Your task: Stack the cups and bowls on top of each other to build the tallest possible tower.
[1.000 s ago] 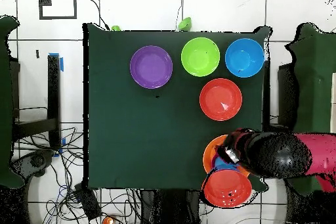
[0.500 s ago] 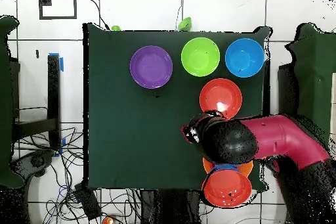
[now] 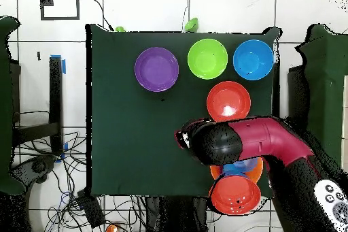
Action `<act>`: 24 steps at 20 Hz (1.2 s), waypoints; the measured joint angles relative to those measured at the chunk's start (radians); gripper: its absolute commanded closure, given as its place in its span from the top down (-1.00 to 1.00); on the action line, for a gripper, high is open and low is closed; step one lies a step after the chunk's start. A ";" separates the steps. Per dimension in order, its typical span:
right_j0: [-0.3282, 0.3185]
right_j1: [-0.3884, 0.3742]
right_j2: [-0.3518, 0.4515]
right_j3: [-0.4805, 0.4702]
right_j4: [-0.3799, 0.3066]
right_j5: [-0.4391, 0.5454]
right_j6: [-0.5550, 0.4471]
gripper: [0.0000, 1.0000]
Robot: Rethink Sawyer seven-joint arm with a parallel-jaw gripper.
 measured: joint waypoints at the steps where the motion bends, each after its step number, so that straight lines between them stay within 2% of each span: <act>1: 0.017 0.013 -0.021 0.000 -0.006 -0.009 0.014 1.00; 5: 0.052 0.042 -0.064 -0.005 -0.018 -0.036 0.034 1.00; 9: 0.113 0.089 -0.134 -0.025 -0.049 -0.071 0.057 1.00; 15: 0.221 0.168 -0.233 -0.072 -0.089 -0.115 0.098 1.00; 19: 0.299 0.214 -0.292 -0.106 -0.092 -0.129 0.139 1.00; 20: 0.342 0.231 -0.322 -0.126 -0.092 -0.129 0.166 1.00; 24: 0.394 0.240 -0.357 -0.153 -0.092 -0.129 0.202 1.00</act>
